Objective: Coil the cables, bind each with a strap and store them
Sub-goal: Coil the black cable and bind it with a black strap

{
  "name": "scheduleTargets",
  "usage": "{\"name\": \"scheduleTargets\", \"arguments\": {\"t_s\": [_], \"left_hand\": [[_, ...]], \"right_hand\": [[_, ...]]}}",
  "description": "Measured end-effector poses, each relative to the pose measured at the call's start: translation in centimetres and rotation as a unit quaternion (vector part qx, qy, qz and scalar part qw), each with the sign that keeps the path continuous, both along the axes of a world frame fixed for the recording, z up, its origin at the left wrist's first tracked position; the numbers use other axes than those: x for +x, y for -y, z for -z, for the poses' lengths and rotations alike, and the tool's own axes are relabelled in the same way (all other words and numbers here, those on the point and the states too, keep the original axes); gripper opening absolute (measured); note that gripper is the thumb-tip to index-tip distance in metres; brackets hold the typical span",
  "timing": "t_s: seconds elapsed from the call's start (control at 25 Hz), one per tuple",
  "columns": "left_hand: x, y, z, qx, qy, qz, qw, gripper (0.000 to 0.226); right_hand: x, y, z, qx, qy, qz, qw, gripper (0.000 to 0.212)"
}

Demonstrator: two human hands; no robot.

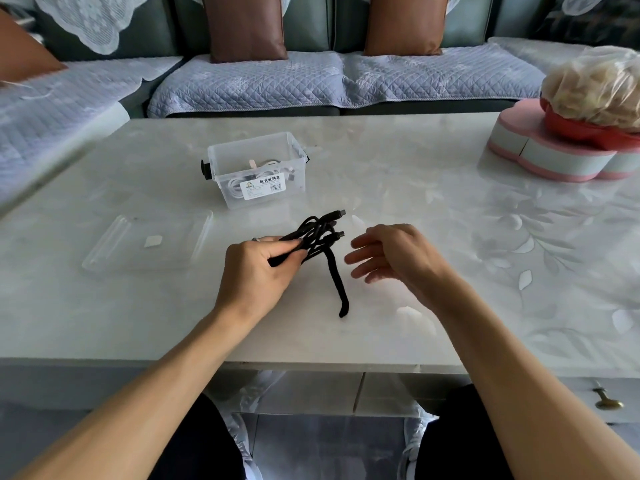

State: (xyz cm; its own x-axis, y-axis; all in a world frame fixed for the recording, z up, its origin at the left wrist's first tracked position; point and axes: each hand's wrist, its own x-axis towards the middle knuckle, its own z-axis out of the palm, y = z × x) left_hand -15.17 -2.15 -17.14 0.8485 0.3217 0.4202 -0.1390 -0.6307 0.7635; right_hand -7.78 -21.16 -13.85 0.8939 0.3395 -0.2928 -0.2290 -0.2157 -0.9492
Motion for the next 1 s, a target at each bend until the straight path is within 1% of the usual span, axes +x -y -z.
{"name": "scheduleTargets", "arguments": {"t_s": [0.08, 0.16, 0.2, 0.24, 0.32, 0.36, 0.44, 0.52, 0.64, 0.72, 0.8, 0.84, 0.88, 0.96, 1.0], "left_hand": [[0.3, 0.4, 0.0, 0.066, 0.061, 0.020, 0.996, 0.022], [0.8, 0.4, 0.2, 0.120, 0.097, 0.027, 0.988, 0.018], [1.1, 0.2, 0.3, 0.142, 0.107, 0.027, 0.984, 0.016], [1.4, -0.1, 0.5, 0.167, 0.111, 0.025, 0.979, 0.015], [1.8, -0.7, 0.7, 0.218, 0.109, 0.025, 0.969, 0.017], [1.9, -1.0, 0.9, 0.241, 0.110, 0.029, 0.964, 0.019], [2.0, -1.2, 1.3, 0.275, 0.122, 0.039, 0.953, 0.020], [2.0, -1.2, 1.4, 0.282, 0.131, 0.045, 0.949, 0.017], [2.3, -0.9, 1.2, 0.235, 0.129, 0.038, 0.963, 0.011], [2.6, -0.8, 1.2, 0.172, 0.120, 0.017, 0.978, 0.012], [2.9, -0.8, 1.2, 0.102, 0.106, -0.004, 0.989, 0.018], [2.9, -0.6, 1.0, 0.048, 0.094, -0.003, 0.994, 0.021], [2.9, -0.3, 0.6, -0.027, 0.074, 0.001, 0.997, 0.023], [3.3, 0.3, -0.6, -0.169, 0.011, -0.008, 0.986, 0.021], [3.6, 0.4, -0.9, -0.209, -0.029, -0.026, 0.977, 0.018]], "right_hand": [[0.6, -1.1, 0.1, 0.043, -0.025, -0.048, 0.998, 0.032], [1.4, -1.7, 0.4, 0.083, -0.030, -0.092, 0.992, 0.035], [1.8, -1.8, 0.4, 0.095, -0.029, -0.108, 0.989, 0.040], [2.1, -1.9, 0.4, 0.101, -0.023, -0.124, 0.987, 0.044], [2.2, -2.3, 0.5, 0.074, 0.011, -0.148, 0.986, 0.042], [2.1, -2.7, 0.7, 0.046, 0.036, -0.143, 0.988, 0.041], [2.2, -4.2, 1.1, 0.000, 0.087, -0.081, 0.993, 0.045], [2.7, -5.5, 1.8, -0.008, 0.115, -0.018, 0.993, 0.049], [3.2, -6.4, 2.5, 0.054, 0.120, 0.017, 0.991, 0.038], [3.5, -6.6, 2.9, 0.076, 0.144, 0.042, 0.986, 0.028], [3.8, -6.8, 3.3, 0.082, 0.165, 0.067, 0.981, 0.024], [3.8, -6.9, 3.3, 0.089, 0.168, 0.079, 0.979, 0.023], [3.9, -7.0, 3.2, 0.097, 0.169, 0.088, 0.977, 0.023], [3.8, -7.1, 3.0, 0.106, 0.174, 0.096, 0.974, 0.022], [3.7, -7.2, 2.8, 0.103, 0.178, 0.096, 0.974, 0.021]]}}
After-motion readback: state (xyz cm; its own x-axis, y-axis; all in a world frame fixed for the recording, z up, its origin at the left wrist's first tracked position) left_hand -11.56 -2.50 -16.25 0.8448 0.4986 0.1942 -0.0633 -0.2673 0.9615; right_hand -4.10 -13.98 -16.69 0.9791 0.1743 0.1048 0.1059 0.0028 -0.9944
